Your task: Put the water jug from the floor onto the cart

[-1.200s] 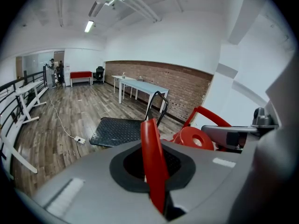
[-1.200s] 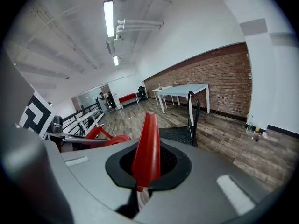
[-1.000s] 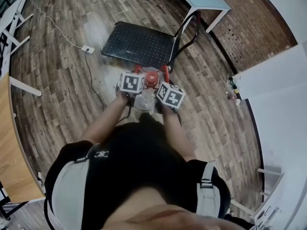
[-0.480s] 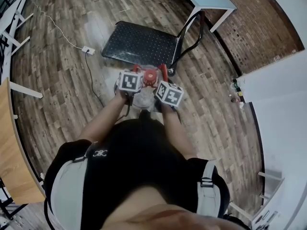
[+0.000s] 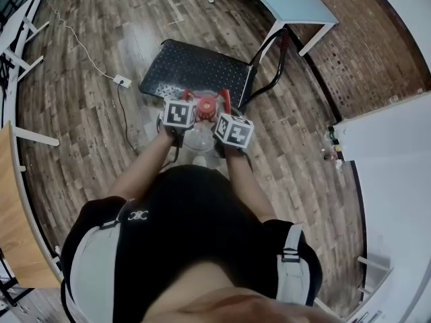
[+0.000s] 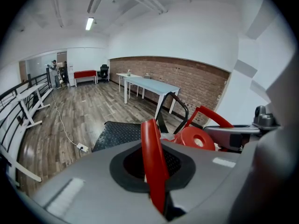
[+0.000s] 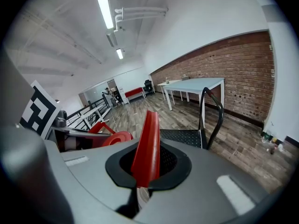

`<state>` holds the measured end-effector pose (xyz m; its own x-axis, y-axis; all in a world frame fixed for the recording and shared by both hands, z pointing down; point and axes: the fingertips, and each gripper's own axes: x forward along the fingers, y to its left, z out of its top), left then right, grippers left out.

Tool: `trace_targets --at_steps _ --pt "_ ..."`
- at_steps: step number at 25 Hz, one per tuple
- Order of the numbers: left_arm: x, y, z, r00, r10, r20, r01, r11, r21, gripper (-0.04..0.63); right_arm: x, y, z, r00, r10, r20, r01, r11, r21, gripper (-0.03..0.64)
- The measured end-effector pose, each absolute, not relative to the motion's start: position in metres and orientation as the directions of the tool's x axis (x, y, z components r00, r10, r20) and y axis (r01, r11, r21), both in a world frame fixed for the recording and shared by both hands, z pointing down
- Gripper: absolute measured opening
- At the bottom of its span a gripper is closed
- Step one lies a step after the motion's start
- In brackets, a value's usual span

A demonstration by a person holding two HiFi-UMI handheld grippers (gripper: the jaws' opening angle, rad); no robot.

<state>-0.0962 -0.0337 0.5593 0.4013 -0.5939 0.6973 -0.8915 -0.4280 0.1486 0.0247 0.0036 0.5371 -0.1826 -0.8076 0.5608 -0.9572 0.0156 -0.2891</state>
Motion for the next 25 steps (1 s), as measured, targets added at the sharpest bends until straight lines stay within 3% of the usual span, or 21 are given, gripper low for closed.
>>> trace_targets --at_steps 5,14,25 --pt "-0.076 -0.081 0.551 0.364 -0.629 0.687 -0.9 -0.427 0.086 0.002 0.046 -0.043 0.544 -0.216 -0.805 0.553 -0.946 0.033 -0.323 0.015" --pt "-0.054 -0.137 0.567 0.372 -0.611 0.699 -0.907 -0.398 0.136 0.002 0.07 -0.101 0.55 -0.221 -0.801 0.556 -0.948 0.043 -0.314 0.015" --pt "-0.011 -0.193 0.597 0.444 -0.549 0.708 -0.852 -0.504 0.143 0.002 0.11 -0.141 0.588 -0.12 -0.767 0.63 -0.956 -0.082 -0.282 0.015"
